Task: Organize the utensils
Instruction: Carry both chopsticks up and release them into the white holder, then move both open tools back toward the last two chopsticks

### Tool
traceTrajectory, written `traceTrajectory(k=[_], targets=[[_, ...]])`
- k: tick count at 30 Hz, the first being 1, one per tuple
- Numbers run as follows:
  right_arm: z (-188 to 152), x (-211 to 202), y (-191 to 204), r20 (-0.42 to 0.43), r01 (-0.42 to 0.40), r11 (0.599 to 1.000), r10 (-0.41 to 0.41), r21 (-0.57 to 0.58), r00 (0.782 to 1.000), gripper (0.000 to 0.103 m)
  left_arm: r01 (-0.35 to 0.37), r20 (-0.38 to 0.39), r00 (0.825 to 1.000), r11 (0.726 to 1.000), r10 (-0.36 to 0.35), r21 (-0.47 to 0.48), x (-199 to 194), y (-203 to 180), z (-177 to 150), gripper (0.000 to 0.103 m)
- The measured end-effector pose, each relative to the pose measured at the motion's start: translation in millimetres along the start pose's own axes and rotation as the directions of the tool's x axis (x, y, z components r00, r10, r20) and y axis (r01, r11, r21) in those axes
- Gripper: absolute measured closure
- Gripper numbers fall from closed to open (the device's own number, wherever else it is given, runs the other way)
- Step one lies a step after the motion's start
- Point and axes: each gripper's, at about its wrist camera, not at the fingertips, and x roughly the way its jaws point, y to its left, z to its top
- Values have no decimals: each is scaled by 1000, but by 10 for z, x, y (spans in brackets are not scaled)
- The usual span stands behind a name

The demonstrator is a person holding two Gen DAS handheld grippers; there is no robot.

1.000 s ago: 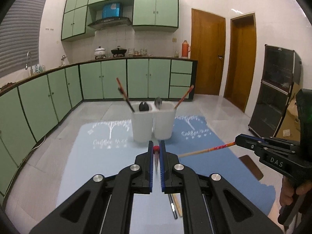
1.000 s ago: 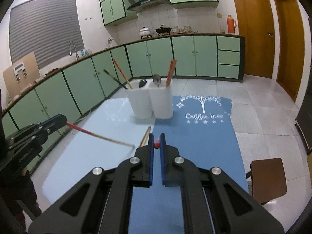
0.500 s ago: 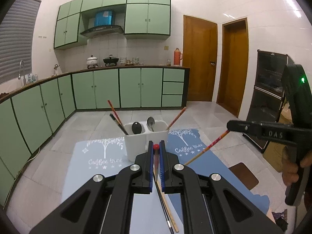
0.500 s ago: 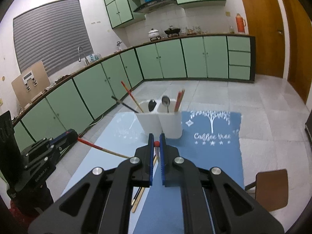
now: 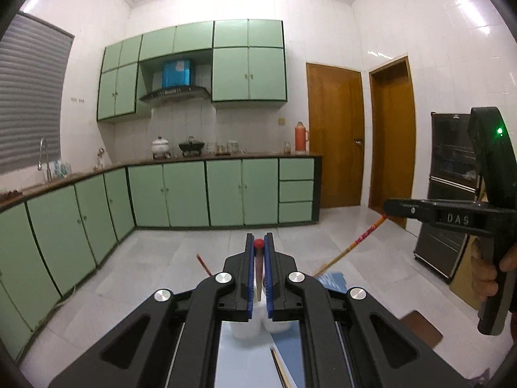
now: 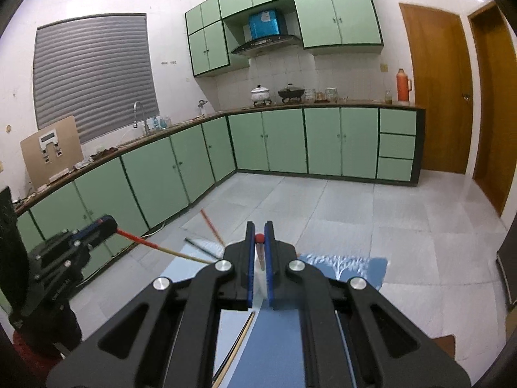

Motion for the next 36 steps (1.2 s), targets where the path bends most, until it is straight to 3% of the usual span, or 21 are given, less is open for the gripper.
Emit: traceTrajectory(k=[4, 14, 23, 27, 31, 36], targets=[[106, 310, -71, -28, 26, 1000, -26, -8, 999, 98, -15, -11, 1000, 1000, 15, 10, 279, 50, 95, 97], [109, 1149, -233, -136, 53, 999, -53, -4, 989, 98, -24, -134, 991, 1000, 25, 9, 990, 161, -2, 97], [-59, 1498, -212, -215, 39, 999, -35, 14, 976, 94, -14, -214, 977, 1000, 12, -8, 1314, 179, -128, 97], [-108, 1420, -272, -196, 49, 998, -41, 38, 980, 76, -19, -217, 976, 1000, 14, -21, 1287, 187, -176, 87], [-140, 1245, -350, -160, 65, 996, -56, 53, 986, 75, -26, -197, 980, 999, 19, -33, 1178, 214, -170, 80], [-271, 905, -407, -106, 83, 994, -76, 64, 991, 66, -37, -153, 988, 998, 30, -44, 886, 225, -180, 68]])
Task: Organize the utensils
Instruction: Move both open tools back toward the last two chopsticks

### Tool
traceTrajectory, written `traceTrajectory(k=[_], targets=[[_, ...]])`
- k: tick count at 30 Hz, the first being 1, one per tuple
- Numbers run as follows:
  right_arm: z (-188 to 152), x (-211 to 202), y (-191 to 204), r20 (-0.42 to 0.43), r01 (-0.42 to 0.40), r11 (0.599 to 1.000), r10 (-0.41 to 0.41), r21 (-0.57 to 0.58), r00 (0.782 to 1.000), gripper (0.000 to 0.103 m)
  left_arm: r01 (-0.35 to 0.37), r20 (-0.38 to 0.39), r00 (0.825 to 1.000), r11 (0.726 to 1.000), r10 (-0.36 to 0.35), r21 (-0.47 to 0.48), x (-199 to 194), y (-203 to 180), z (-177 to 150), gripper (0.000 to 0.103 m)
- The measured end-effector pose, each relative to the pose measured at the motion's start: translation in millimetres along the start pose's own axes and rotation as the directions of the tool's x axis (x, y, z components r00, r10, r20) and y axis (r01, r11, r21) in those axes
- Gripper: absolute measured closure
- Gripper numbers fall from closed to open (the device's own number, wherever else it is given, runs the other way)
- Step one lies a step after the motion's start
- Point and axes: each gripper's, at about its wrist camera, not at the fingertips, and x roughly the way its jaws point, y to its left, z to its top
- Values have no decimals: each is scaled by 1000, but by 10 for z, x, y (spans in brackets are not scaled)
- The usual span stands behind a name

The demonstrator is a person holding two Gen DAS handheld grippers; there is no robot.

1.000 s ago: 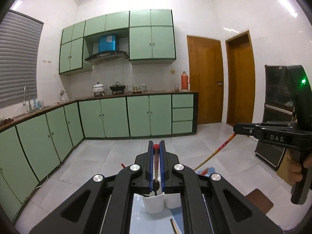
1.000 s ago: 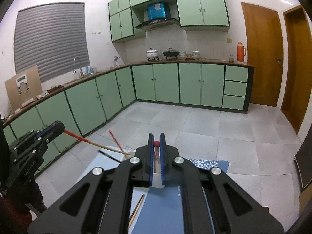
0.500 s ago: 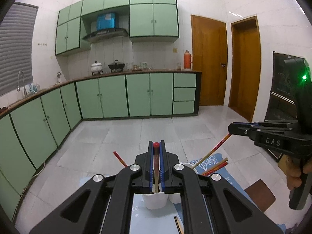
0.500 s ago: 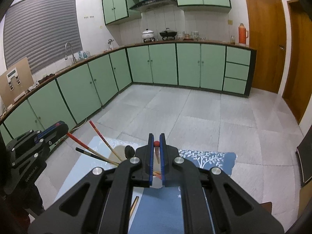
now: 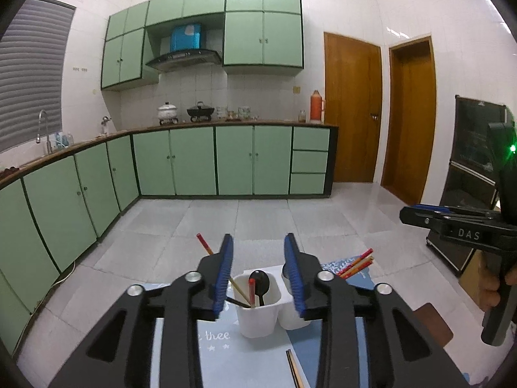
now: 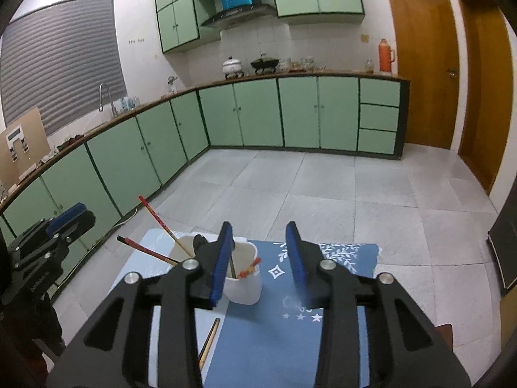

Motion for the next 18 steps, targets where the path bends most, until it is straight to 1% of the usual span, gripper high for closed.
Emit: traceTrajectory(k=[4, 8, 10, 13, 17, 18], targets=[[-213, -255, -14, 33, -8, 1000, 8, 9, 999, 59, -5, 27, 1000, 1000, 5, -2, -269, -34, -133, 61], [-532, -501, 34, 63, 0, 1000, -1, 5, 998, 48, -2, 29, 1000, 1000, 3, -18, -469, -49, -352, 53], [-735, -594, 57, 63, 2, 1000, -3, 9, 998, 45, -4, 16, 1000, 1000, 5, -21, -543, -66, -516, 49], [-1054, -673, 97, 63, 20, 1000, -21, 19, 998, 38, -9, -2, 1000, 1000, 9, -27, -642, -81, -820, 44], [-1493, -716, 135, 70, 40, 998, -43, 41, 997, 30, 5, -40, 999, 998, -7, -64, -676, -57, -1163, 42], [-1580, -718, 135, 72, 46, 998, -49, 41, 996, 29, -5, -50, 999, 998, 2, -63, -680, -58, -1287, 42]])
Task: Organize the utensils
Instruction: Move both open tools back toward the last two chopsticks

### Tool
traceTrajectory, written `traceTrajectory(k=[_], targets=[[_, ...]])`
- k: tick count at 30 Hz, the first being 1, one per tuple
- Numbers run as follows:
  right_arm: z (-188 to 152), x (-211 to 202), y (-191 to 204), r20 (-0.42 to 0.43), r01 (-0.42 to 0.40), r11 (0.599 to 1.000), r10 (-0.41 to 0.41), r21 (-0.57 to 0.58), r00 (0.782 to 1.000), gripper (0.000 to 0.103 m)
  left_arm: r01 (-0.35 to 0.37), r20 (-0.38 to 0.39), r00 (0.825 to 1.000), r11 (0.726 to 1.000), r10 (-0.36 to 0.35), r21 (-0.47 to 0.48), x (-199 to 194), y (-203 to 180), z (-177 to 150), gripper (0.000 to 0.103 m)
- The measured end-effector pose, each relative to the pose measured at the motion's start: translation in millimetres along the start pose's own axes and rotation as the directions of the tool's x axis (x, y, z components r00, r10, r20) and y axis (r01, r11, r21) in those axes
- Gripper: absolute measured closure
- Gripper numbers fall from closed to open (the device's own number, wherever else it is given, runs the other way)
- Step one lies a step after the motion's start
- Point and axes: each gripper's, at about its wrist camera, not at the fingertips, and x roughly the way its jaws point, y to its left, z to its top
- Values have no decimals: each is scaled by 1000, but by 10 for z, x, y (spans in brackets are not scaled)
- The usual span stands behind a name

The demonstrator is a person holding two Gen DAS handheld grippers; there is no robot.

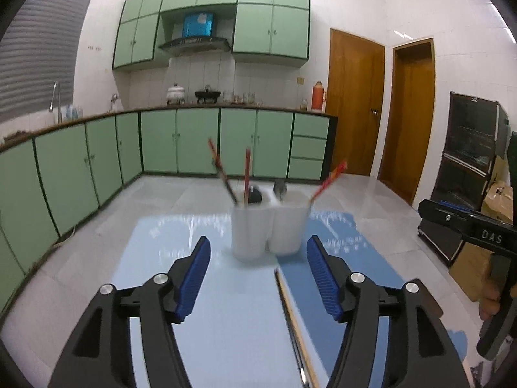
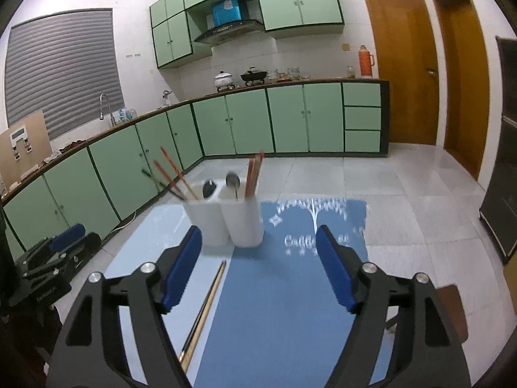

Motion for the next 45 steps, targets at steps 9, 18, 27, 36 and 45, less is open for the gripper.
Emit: traceTrajectory(k=[9, 18, 27, 36, 45], targets=[[-640, 33, 195, -16, 15, 1000, -15, -4, 1000, 26, -18, -66, 998, 1000, 18, 8, 38, 0, -692, 41], [-1070, 119, 431, -67, 27, 1000, -27, 0, 997, 26, -30, -114, 993, 1000, 30, -5, 3, 29, -1080, 41], [-1476, 298, 689, -216, 9, 1000, -14, -23, 976, 34, -66, -167, 984, 998, 66, 4, -65, 188, -1289, 41], [-1656, 441, 921, -297, -6, 995, -23, -96, 954, 39, -74, -190, 979, 997, 72, -2, -67, 278, -1357, 41], [-1655, 525, 914, -304, 56, 988, -98, -143, 948, 48, -66, -196, 979, 998, 63, -7, -47, 279, -1362, 41]])
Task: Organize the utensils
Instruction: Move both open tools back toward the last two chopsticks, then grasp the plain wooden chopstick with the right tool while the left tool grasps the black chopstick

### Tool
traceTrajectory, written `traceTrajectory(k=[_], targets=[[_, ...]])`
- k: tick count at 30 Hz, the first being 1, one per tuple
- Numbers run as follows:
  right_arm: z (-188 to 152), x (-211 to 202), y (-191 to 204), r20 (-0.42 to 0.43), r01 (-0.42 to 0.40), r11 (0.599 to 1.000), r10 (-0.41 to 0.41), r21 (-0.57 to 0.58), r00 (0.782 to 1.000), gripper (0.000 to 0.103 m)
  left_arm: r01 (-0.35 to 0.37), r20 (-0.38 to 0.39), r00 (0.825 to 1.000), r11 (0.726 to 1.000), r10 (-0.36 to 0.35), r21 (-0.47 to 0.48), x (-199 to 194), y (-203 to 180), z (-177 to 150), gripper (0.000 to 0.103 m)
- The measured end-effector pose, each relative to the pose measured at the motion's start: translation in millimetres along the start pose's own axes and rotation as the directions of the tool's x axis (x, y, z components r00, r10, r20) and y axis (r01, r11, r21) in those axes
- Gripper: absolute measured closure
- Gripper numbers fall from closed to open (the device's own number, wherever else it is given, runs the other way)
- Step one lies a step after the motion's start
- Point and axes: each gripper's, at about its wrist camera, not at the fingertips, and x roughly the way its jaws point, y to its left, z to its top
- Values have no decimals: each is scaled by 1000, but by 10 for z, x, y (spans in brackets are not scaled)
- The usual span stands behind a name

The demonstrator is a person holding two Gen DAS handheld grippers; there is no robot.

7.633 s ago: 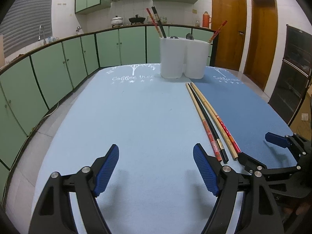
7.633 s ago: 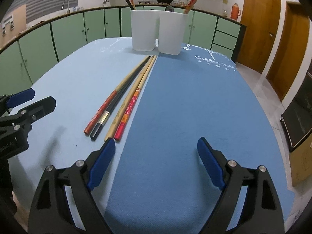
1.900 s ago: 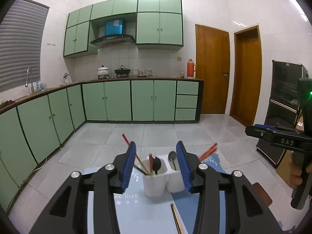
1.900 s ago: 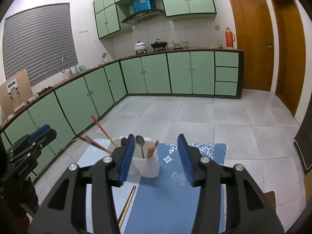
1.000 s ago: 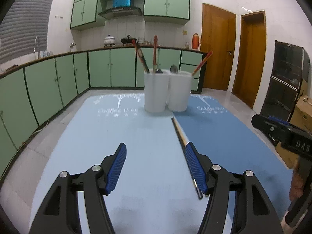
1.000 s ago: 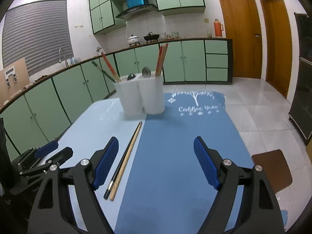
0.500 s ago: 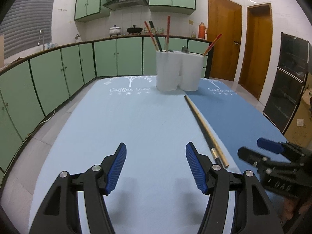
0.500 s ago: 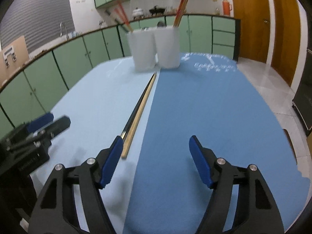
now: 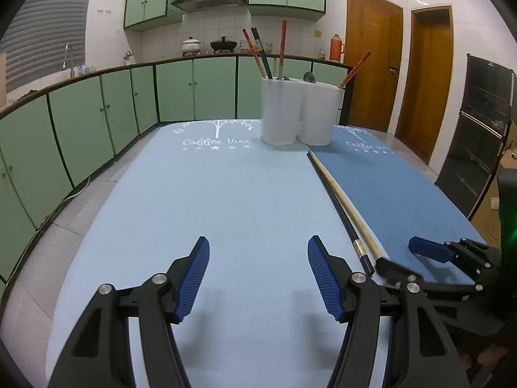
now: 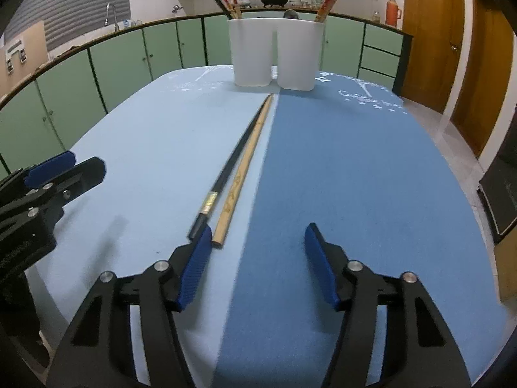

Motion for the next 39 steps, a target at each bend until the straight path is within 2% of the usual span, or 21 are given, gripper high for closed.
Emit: traceTrajectory(k=[3, 7, 10, 15, 19, 26, 32, 39], targets=[[-6, -35, -163, 5, 7, 999, -7, 53, 1000, 48, 1, -1, 1000, 1000, -1, -2, -6, 11, -10, 41], [-42, -51, -244, 12, -36, 996, 35, 86, 999, 48, 6, -2, 1000, 1000, -6, -1, -3, -12, -8, 41], [-50, -44, -207, 17, -46, 996, 44, 74, 999, 54, 11, -2, 1000, 1000, -11, 7, -3, -54, 1, 41], [-50, -30, -162, 32, -70, 996, 69, 51, 997, 97, 15, -4, 1000, 1000, -15, 19, -3, -108, -1, 41], [-49, -52, -186, 37, -86, 994, 84, 60, 996, 97, 20, -10, 1000, 1000, -20, 16, 13, -157, 6, 41], [-35, -162, -471, 64, -32, 991, 24, 133, 998, 97, 48, -30, 998, 999, -47, 13, 80, -368, -12, 41], [-58, -246, -681, 82, -30, 985, 16, 169, 997, 97, 74, -70, 995, 997, -72, 19, 203, -637, -73, 41], [-78, -282, -820, 88, -45, 980, 28, 194, 996, 97, 80, -127, 989, 997, -80, -1, 356, -764, -100, 59]])
